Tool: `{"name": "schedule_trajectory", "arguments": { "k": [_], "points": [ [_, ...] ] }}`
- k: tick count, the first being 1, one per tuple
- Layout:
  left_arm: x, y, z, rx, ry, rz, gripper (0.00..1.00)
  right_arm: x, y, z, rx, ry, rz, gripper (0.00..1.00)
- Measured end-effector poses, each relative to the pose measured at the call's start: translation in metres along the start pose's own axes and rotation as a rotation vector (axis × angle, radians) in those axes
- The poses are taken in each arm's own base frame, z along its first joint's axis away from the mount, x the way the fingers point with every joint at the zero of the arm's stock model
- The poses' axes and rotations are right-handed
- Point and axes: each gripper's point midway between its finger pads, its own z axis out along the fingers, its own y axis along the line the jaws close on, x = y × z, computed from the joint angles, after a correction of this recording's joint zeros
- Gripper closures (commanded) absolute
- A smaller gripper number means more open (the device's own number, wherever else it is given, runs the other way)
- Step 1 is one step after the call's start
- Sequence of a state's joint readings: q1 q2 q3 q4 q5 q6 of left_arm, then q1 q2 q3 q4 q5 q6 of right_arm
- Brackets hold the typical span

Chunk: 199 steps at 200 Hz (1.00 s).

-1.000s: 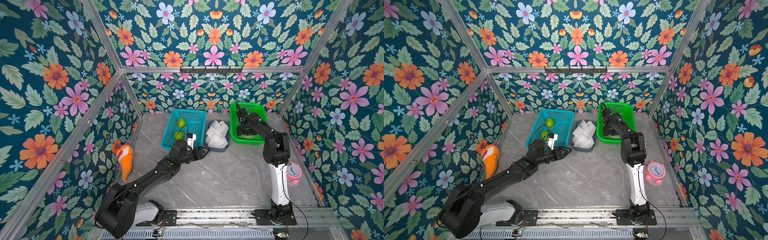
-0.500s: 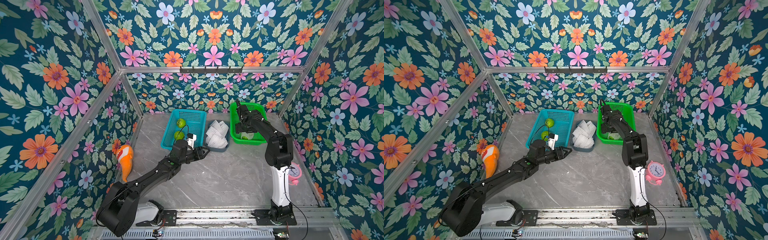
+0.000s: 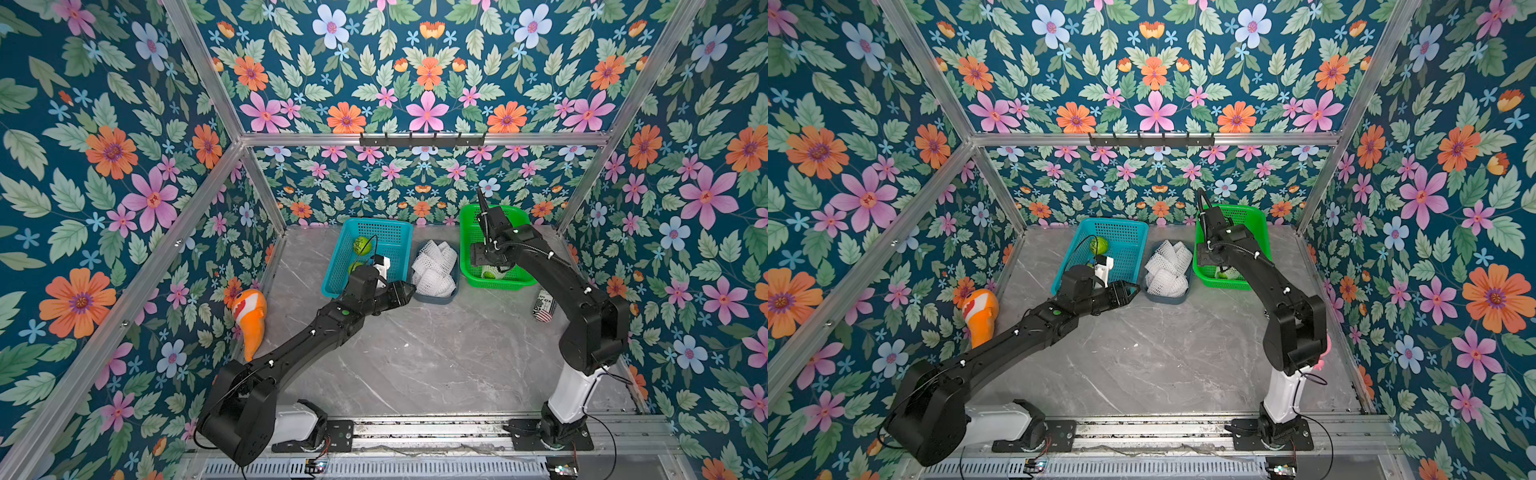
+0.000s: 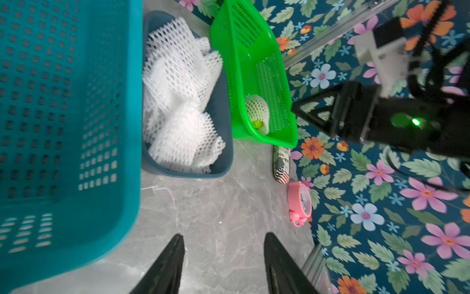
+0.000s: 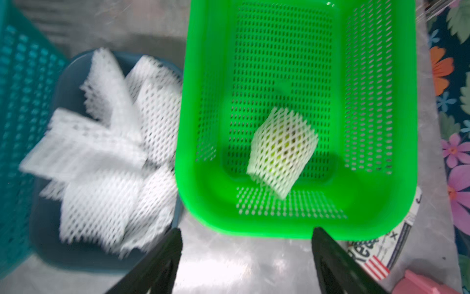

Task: Sleeve custard apples in foam nets
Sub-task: Place the custard apple in the basket, then pick up the custard apple from the basket.

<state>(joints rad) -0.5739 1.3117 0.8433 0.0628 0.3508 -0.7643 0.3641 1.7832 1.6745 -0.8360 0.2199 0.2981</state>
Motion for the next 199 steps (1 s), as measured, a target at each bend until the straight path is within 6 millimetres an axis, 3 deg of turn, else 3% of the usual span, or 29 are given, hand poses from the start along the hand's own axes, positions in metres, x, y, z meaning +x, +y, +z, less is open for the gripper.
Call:
{"name": "schedule_trajectory", "arguments": {
  "k": [21,40,60,81,104,140,199],
  "points": [
    [-0.013,0.013,-0.004,-0.084,-0.020,-0.003,0.53,0.018,0.015,-0.013,-0.074,-0.011,0.006,0.29],
    [-0.038,0.032,-0.011,-0.187,-0.065,-0.008,0.52,0.036,0.037,-0.032,-0.168,-0.031,-0.018,0.25],
    [-0.072,0.057,-0.020,-0.324,-0.108,-0.002,0.40,0.048,0.062,-0.052,-0.276,-0.060,-0.035,0.20],
    [-0.103,0.087,-0.020,-0.477,-0.129,0.027,0.28,0.063,0.072,-0.064,-0.325,-0.070,-0.033,0.18],
    [-0.114,0.120,-0.009,-0.601,-0.080,0.040,0.24,0.082,0.085,-0.079,-0.396,-0.074,-0.043,0.16],
    [-0.123,0.162,0.015,-0.724,-0.009,0.031,0.21,0.102,0.080,-0.098,-0.447,-0.101,-0.006,0.16],
    [-0.132,0.203,0.040,-0.833,0.035,0.023,0.18,0.124,0.066,-0.122,-0.509,-0.128,0.053,0.16]
  ]
}}
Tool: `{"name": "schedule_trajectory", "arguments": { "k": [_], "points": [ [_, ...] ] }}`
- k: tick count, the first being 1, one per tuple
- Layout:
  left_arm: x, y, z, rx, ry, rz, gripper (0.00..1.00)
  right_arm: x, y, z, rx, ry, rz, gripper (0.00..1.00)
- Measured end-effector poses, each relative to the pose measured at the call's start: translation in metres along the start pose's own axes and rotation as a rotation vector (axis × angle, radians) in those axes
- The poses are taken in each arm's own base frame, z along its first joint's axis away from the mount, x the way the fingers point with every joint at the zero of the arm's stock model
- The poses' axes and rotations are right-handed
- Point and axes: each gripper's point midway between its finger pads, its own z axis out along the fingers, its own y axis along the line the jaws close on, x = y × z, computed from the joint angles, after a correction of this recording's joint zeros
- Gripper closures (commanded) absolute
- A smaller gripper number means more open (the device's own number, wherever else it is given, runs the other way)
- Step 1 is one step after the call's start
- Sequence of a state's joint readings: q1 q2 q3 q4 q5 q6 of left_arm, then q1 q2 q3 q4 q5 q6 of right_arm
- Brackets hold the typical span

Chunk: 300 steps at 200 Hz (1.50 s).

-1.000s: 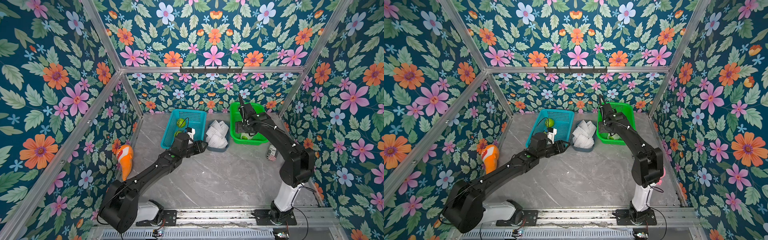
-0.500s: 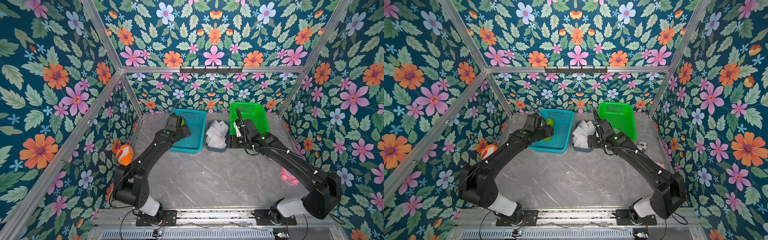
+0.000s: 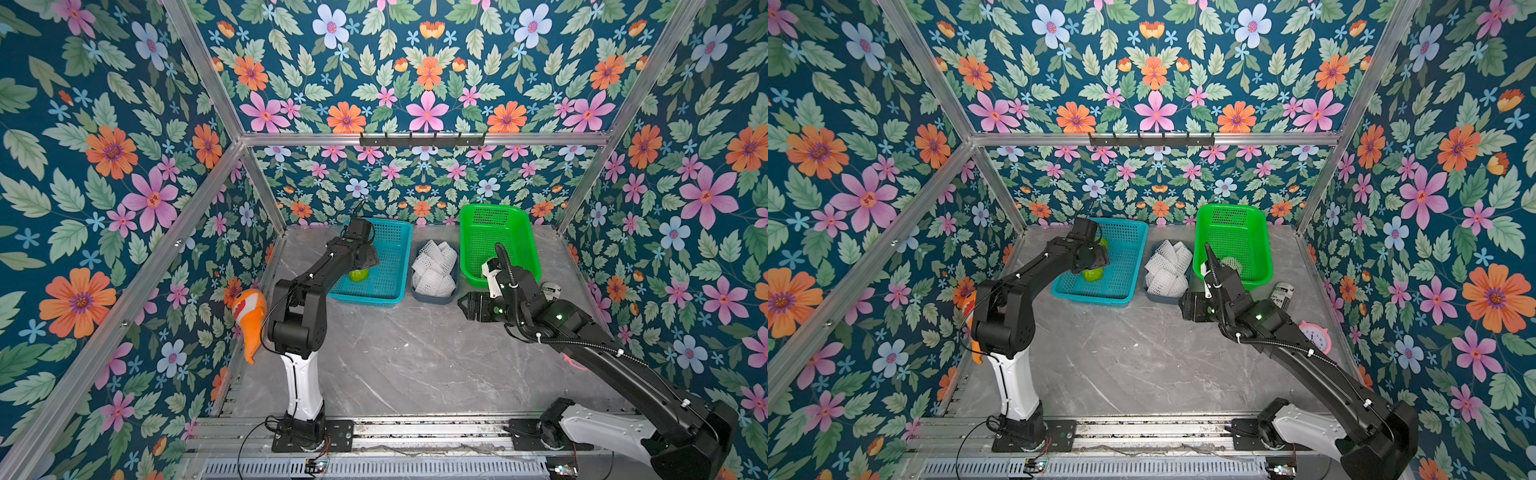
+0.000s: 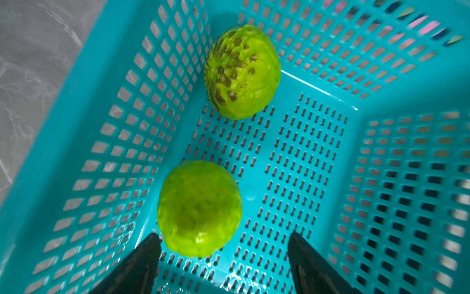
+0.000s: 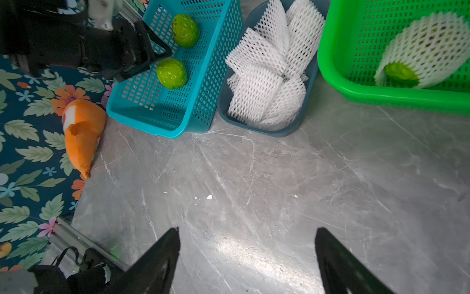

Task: Sleeve custard apples in foam nets
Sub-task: Pick up the custard apple from the basket.

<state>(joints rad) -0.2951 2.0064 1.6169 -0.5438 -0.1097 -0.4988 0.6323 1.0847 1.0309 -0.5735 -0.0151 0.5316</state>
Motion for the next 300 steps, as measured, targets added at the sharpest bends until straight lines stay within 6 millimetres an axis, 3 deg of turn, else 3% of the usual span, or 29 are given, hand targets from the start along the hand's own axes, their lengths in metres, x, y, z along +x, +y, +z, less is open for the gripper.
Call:
{"name": "schedule_trajectory", "arguments": {
  "k": [63,93,135,153,187,204,246,275,300],
  "points": [
    [0.020,0.014,0.027,-0.079,0.057,0.015,0.17,0.002,0.001,-0.006,-0.022,-0.018,0.017,0.18],
    [0.030,0.018,0.041,-0.100,0.087,0.012,0.25,0.000,0.005,-0.011,-0.041,-0.033,0.018,0.19],
    [0.029,0.019,0.043,-0.104,0.078,0.006,0.22,0.005,0.003,-0.012,-0.042,-0.030,0.029,0.19],
    [0.028,0.019,0.043,-0.108,0.075,0.007,0.26,0.010,0.001,-0.009,-0.038,-0.017,0.032,0.19],
    [0.025,0.018,0.044,-0.109,0.066,0.026,0.41,0.012,0.003,-0.007,-0.046,-0.006,0.032,0.19],
    [0.023,0.018,0.042,-0.106,0.063,0.031,0.42,0.012,0.004,-0.006,-0.050,-0.007,0.031,0.19],
    [0.018,0.012,0.013,-0.078,0.032,0.065,0.42,0.015,0.003,-0.002,-0.049,-0.001,0.047,0.20],
    [0.024,-0.007,-0.033,-0.017,-0.014,0.134,0.43,0.018,-0.001,0.000,-0.038,0.003,0.050,0.20],
    [0.043,-0.028,-0.075,0.061,-0.043,0.200,0.42,0.019,-0.003,0.002,-0.028,0.002,0.051,0.20]
  ]
}}
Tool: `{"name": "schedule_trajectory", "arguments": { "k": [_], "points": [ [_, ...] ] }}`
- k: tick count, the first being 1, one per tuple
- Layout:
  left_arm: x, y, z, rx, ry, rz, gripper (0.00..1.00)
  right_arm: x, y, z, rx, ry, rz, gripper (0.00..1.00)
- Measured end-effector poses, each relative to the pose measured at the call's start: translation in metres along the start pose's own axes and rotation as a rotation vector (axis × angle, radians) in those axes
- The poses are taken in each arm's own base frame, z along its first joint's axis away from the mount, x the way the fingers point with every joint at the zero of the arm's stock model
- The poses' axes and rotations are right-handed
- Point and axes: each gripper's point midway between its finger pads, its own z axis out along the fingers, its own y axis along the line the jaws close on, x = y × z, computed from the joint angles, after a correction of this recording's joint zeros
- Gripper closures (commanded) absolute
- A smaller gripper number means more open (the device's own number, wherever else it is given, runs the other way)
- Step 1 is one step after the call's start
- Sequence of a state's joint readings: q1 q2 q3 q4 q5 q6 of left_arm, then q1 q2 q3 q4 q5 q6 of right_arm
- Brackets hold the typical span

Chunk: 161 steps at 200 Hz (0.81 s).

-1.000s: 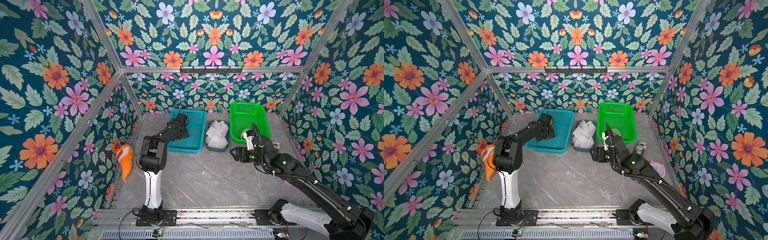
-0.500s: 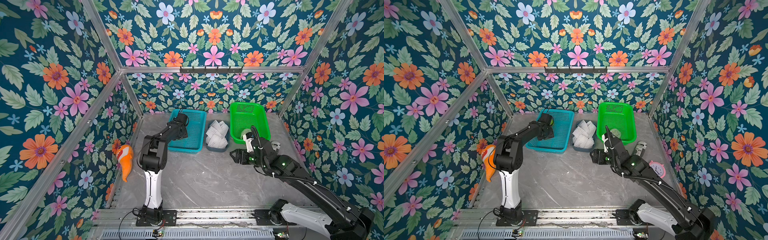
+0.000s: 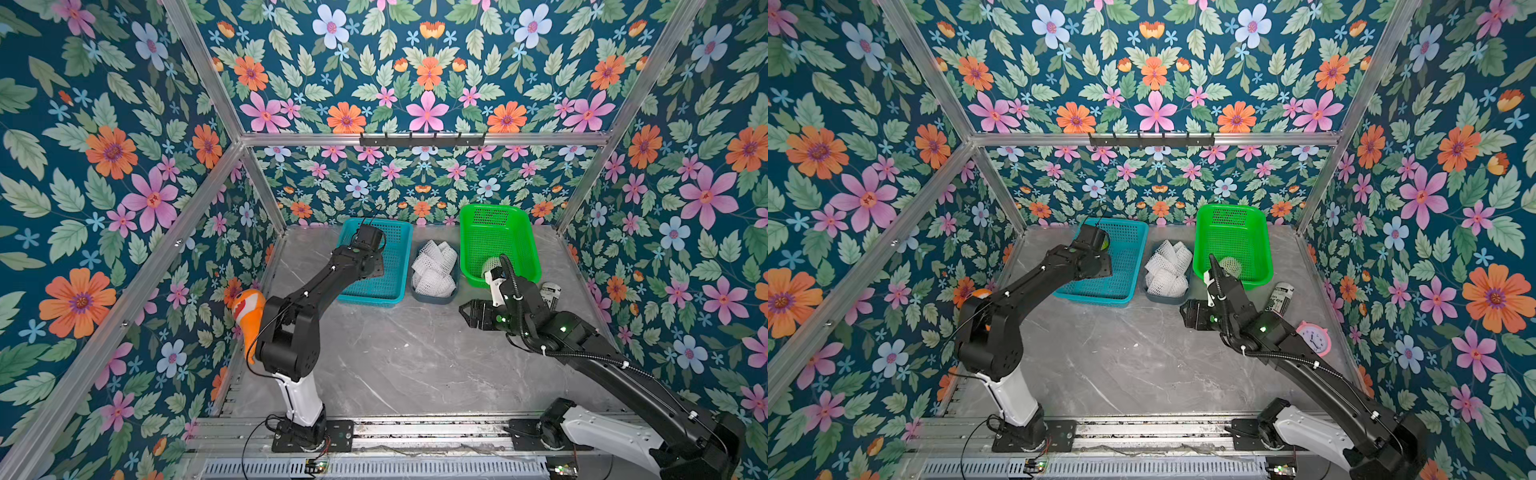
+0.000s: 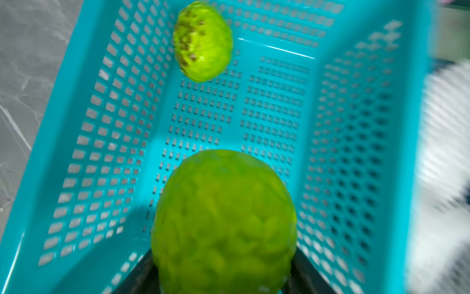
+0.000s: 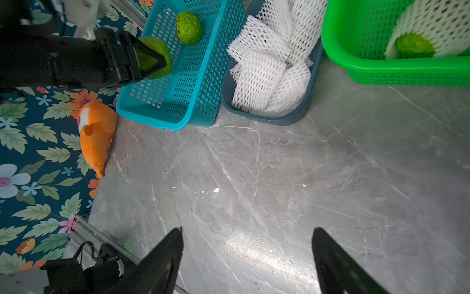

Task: Sleeve custard apples in foam nets
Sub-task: Pick up the custard apple from the basket, then place the custard apple at the center of the board.

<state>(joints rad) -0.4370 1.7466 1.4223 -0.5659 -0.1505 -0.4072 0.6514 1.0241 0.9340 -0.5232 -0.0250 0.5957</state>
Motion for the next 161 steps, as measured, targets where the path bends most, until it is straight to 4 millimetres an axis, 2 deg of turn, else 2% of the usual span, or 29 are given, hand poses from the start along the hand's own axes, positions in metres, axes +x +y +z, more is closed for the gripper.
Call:
{"name": "schedule_trajectory", "arguments": {
  "k": [21,40,60,71,93,107,132,161],
  "points": [
    [0.023,-0.026,-0.029,0.087,-0.010,0.063,0.42,0.002,-0.003,0.001,0.011,-0.001,0.002,0.20],
    [0.059,-0.055,-0.050,0.206,0.008,0.114,0.42,0.002,-0.008,0.002,0.032,-0.009,0.003,0.20],
    [0.096,-0.076,-0.062,0.307,0.034,0.141,0.42,0.003,-0.014,0.002,0.052,-0.019,0.006,0.20],
    [0.108,-0.091,-0.067,0.365,0.021,0.149,0.41,0.004,-0.017,0.002,0.064,-0.021,0.010,0.20],
    [0.146,-0.116,-0.065,0.463,0.078,0.182,0.41,0.006,-0.025,0.004,0.089,-0.025,0.019,0.20],
    [0.166,-0.125,-0.058,0.488,0.121,0.197,0.42,0.007,-0.028,0.005,0.098,-0.023,0.031,0.20],
    [0.186,-0.137,-0.048,0.505,0.156,0.215,0.41,0.009,-0.031,0.008,0.110,-0.016,0.039,0.20],
    [0.197,-0.153,-0.047,0.534,0.177,0.235,0.41,0.009,-0.032,0.009,0.115,-0.014,0.040,0.20]
  ]
}}
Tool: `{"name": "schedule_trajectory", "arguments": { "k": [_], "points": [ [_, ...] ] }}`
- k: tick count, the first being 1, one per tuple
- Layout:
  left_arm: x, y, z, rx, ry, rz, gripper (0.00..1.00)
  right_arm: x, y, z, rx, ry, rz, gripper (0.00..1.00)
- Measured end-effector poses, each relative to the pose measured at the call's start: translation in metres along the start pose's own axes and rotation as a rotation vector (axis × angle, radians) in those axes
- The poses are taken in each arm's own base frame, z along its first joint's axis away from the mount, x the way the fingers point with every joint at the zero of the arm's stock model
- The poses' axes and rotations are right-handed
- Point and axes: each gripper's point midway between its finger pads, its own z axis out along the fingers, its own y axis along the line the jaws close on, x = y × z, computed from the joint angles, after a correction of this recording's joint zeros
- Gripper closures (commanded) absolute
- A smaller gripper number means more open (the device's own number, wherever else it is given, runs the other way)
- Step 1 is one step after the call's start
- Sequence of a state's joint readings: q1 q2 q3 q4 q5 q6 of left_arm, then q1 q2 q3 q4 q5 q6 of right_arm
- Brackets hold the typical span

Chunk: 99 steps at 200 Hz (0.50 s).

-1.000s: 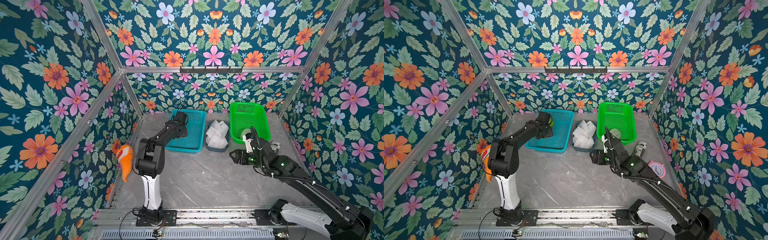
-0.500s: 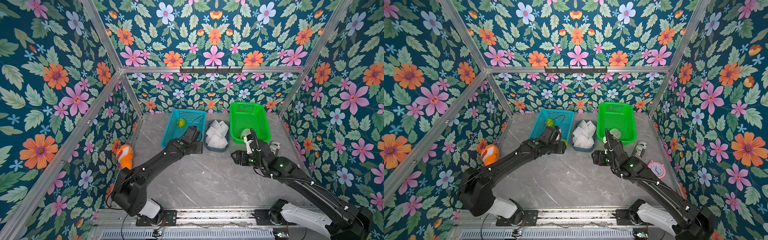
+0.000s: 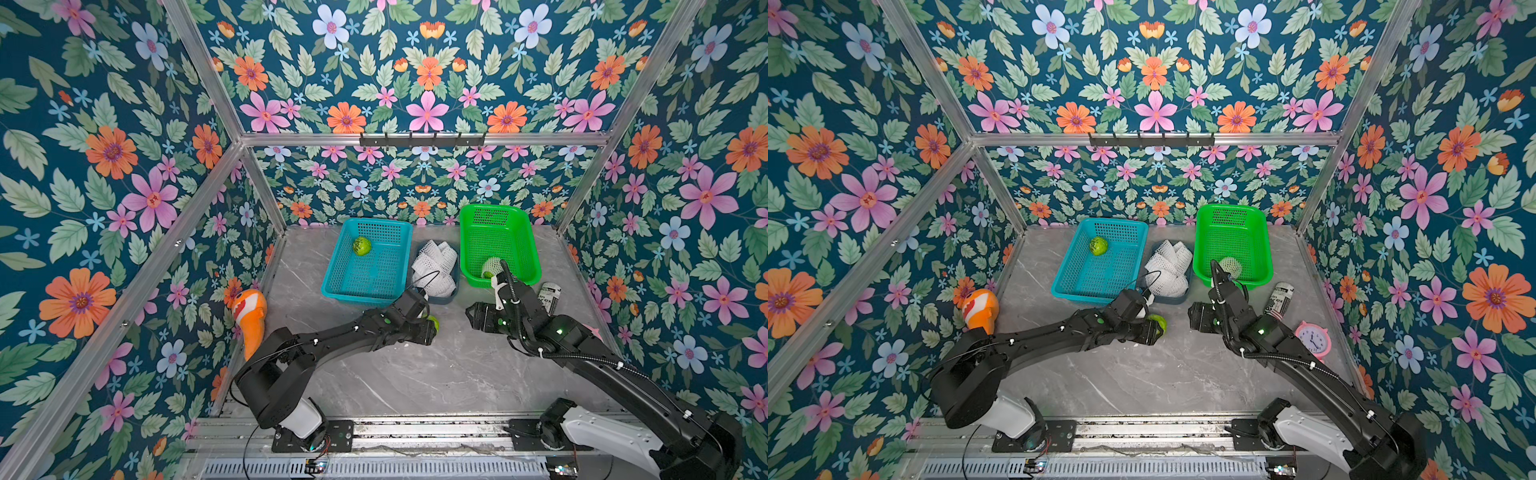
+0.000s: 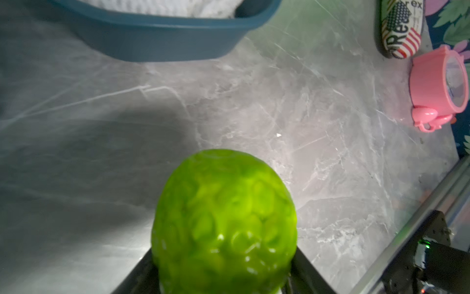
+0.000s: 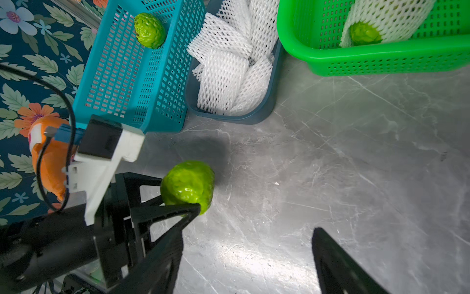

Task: Sleeve custard apples in foam nets
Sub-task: Place the custard apple at the center of the board.

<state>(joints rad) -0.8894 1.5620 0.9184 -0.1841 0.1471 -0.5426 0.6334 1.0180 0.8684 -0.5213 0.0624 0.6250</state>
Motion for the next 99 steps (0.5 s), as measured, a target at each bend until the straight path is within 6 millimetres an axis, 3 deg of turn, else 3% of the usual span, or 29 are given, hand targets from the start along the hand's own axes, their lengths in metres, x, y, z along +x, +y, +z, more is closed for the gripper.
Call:
{"name": "schedule_trajectory", "arguments": {
  "k": [24,62,99],
  "points": [
    [0.003,-0.005,0.007,-0.003,0.011,0.019,0.41,0.001,-0.002,0.002,0.008,0.005,0.002,0.20],
    [0.022,-0.007,0.023,-0.011,0.084,0.051,0.39,0.003,-0.006,0.007,0.023,0.018,0.006,0.20],
    [0.031,-0.008,0.030,-0.028,0.115,0.071,0.26,0.003,-0.007,0.008,0.026,0.020,0.010,0.19]
  ]
}}
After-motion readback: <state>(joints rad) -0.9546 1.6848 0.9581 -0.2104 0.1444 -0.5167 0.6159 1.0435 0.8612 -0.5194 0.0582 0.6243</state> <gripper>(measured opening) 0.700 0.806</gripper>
